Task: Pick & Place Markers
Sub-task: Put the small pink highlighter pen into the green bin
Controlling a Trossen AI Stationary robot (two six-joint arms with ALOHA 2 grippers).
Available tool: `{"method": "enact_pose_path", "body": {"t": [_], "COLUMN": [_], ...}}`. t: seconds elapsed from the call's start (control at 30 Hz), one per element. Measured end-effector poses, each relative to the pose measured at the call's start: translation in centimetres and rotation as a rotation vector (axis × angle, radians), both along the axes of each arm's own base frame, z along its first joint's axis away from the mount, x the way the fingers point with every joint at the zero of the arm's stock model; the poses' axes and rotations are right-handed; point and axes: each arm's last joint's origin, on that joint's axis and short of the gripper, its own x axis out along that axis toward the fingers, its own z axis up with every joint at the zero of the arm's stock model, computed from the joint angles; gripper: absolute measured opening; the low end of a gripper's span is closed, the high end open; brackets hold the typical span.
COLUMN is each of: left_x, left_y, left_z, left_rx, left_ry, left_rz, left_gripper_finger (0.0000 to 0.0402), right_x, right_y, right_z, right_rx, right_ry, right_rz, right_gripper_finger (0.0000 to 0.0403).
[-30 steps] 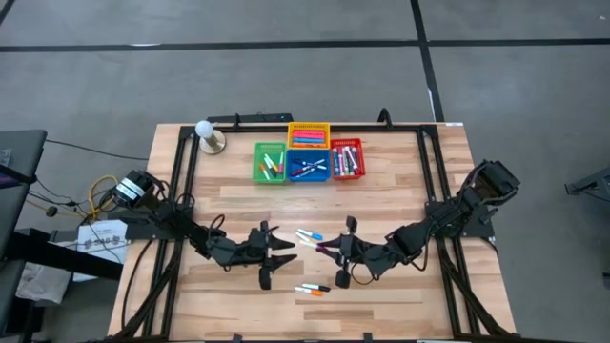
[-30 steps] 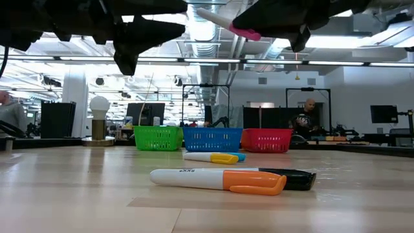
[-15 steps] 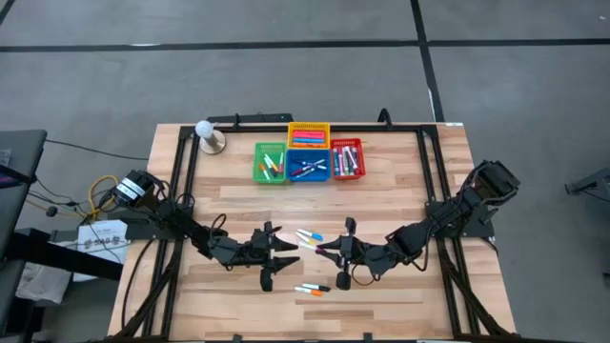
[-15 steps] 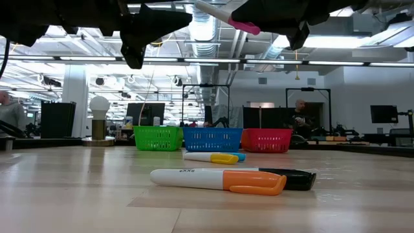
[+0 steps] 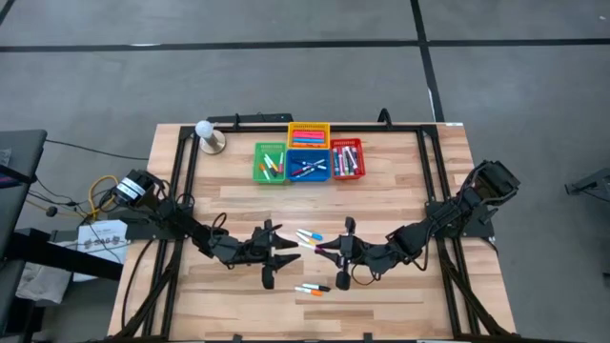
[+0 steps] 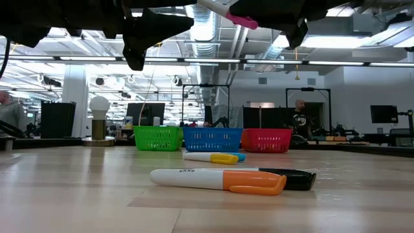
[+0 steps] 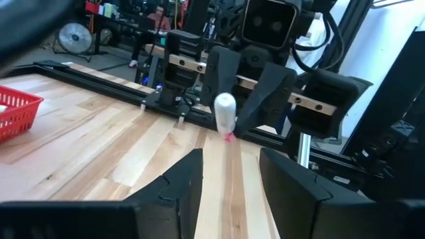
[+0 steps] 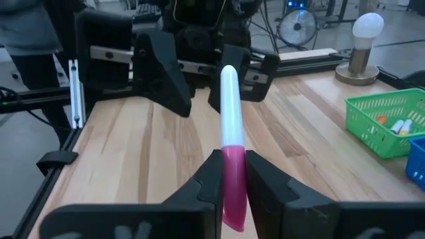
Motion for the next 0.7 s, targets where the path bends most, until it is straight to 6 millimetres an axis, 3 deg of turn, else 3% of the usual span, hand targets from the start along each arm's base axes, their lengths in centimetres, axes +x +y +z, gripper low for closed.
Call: {"method": "enact_pose_path", "body": {"t": [0.33,0.7], "left_x": [0.5,2.6], "left_y": [0.6,2.2], "left_z": [0.0,-2.0], "left_rx": [0.041,0.126], "left_ry": [-0.002,0.048], "left_rz": [-0.044,-0.071], "left_gripper_finger": [0.0149,0.0149], "right_x": [0.2,0.6], "right_y": [-0.2,-0.9], "right_z": [0.2,0.2], "right_rx": [-0.011,-0.013], "right_ry": [-0.019,-0.012], "right_rz": [0.0,0.011], "right_gripper_finger": [0.004,0.0041]}}
